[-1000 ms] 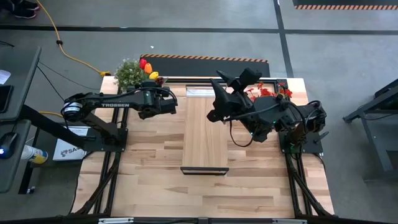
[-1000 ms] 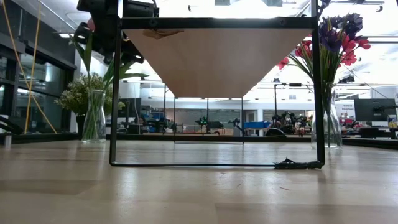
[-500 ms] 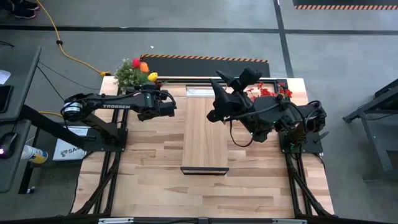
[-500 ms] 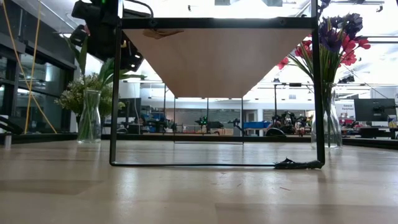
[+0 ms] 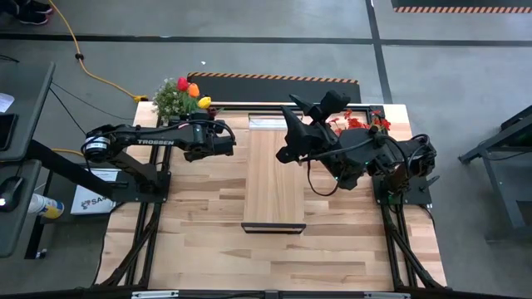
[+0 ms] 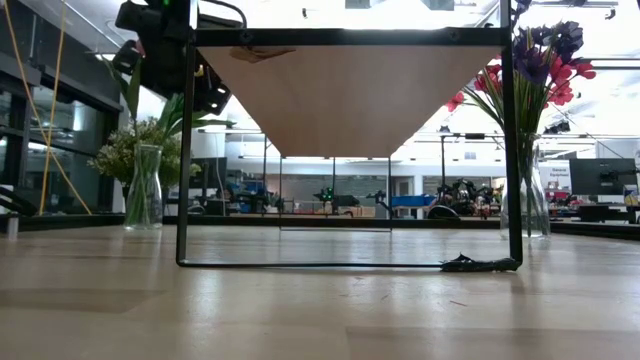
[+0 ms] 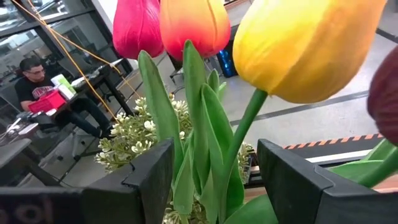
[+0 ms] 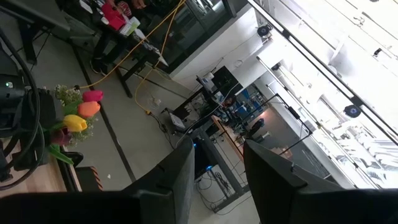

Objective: Pick and place flowers into a vace then onto a shelf
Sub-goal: Put the pink tulip into the left transparent vase

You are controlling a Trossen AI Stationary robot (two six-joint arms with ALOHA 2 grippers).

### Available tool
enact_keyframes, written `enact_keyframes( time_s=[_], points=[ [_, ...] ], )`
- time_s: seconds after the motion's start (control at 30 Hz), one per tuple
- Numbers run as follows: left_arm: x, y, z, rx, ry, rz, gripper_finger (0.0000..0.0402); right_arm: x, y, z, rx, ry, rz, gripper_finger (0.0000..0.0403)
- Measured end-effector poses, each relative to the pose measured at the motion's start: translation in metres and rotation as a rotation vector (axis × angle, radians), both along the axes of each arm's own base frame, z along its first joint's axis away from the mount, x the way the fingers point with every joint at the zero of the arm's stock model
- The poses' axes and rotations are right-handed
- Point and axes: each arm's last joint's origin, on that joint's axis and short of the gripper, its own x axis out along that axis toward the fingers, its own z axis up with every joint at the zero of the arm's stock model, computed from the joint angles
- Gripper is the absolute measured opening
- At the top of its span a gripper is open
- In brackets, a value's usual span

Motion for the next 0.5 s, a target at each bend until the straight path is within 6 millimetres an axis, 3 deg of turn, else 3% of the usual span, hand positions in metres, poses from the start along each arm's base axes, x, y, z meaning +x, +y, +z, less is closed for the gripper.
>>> enact_keyframes(
  time_s=[0.5],
  points=[
    [0.0000, -0.0001, 0.0000, -0.021, 0.091, -0.016, 0.0262, 0.0000, 0.0000, 0.0000, 0.001, -0.002, -0.001, 0.0129]
  ],
)
